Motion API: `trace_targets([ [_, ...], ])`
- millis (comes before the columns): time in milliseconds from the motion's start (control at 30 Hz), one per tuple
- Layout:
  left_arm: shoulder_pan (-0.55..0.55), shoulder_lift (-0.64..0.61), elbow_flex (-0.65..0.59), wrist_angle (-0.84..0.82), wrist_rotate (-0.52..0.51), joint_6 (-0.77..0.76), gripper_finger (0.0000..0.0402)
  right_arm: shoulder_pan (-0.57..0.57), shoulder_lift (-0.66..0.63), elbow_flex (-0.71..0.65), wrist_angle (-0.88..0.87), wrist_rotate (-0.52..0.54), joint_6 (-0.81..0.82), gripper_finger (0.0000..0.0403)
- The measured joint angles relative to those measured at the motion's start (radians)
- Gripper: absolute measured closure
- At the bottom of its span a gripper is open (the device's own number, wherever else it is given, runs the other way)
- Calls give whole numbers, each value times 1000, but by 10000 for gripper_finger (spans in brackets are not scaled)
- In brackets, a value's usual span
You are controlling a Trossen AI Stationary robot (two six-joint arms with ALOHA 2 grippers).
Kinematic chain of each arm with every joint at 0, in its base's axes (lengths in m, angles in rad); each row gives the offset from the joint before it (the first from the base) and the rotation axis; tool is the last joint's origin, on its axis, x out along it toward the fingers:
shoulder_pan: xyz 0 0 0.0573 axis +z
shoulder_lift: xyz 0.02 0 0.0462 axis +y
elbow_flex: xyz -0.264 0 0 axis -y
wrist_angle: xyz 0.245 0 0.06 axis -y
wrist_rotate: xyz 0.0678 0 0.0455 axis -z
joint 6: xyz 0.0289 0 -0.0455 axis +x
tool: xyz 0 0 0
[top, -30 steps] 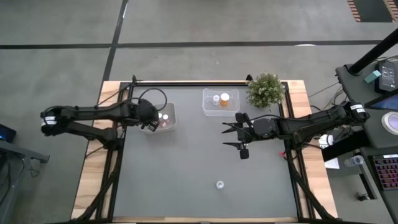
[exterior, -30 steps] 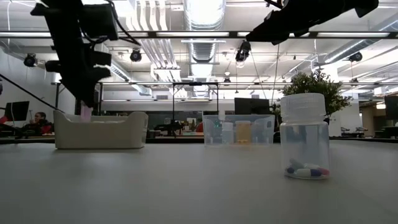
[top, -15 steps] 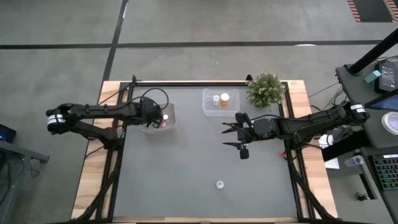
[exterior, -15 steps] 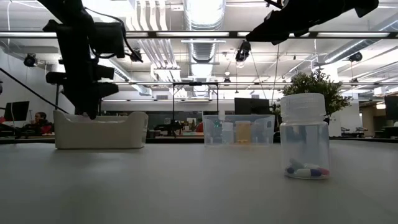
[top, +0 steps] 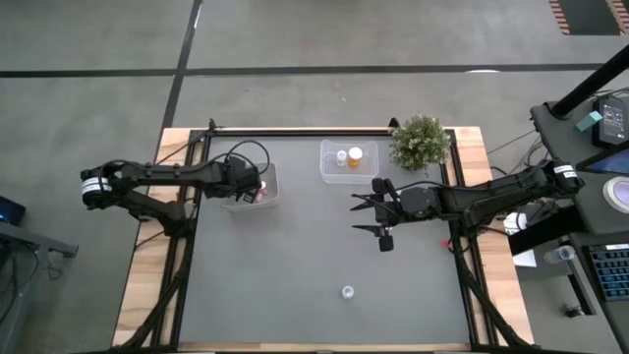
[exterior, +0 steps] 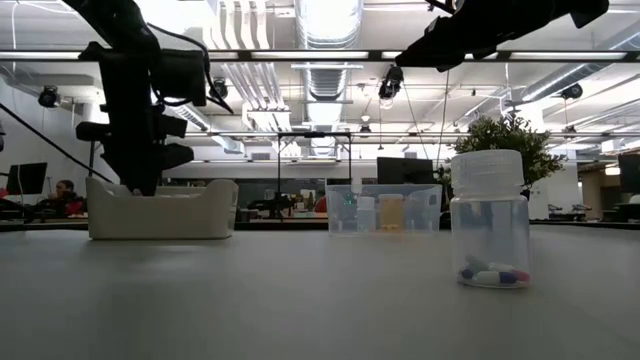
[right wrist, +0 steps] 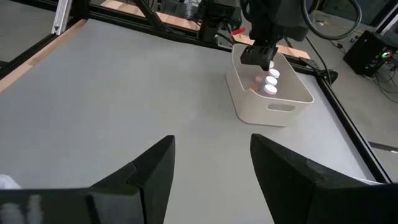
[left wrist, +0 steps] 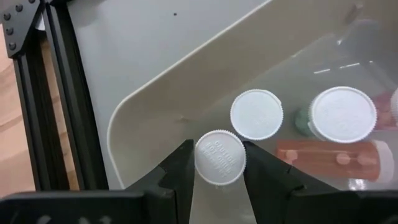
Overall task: Pick and place medicine bottles into bin by pill shape (circle, oval)
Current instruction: Put the small pink pill bottle into the gray bin, then put the bottom big transparent pill bottle into the transparent bin
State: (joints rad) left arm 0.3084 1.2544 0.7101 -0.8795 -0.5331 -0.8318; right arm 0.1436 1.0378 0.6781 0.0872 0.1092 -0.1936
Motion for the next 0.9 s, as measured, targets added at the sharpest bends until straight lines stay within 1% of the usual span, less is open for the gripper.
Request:
trace_targets([
  [267,0,-10,0,-2,1,5,296,0,0,0,0,0,0,200],
  [600,0,-12,0,-35,6,6,223,0,0,0,0,0,-1,200],
  [733,0,-13,14,-77,25,11,211,0,0,0,0,0,0,200],
  [900,-1,-13,86,-187,72,44,209,0,0,0,0,0,0,200],
])
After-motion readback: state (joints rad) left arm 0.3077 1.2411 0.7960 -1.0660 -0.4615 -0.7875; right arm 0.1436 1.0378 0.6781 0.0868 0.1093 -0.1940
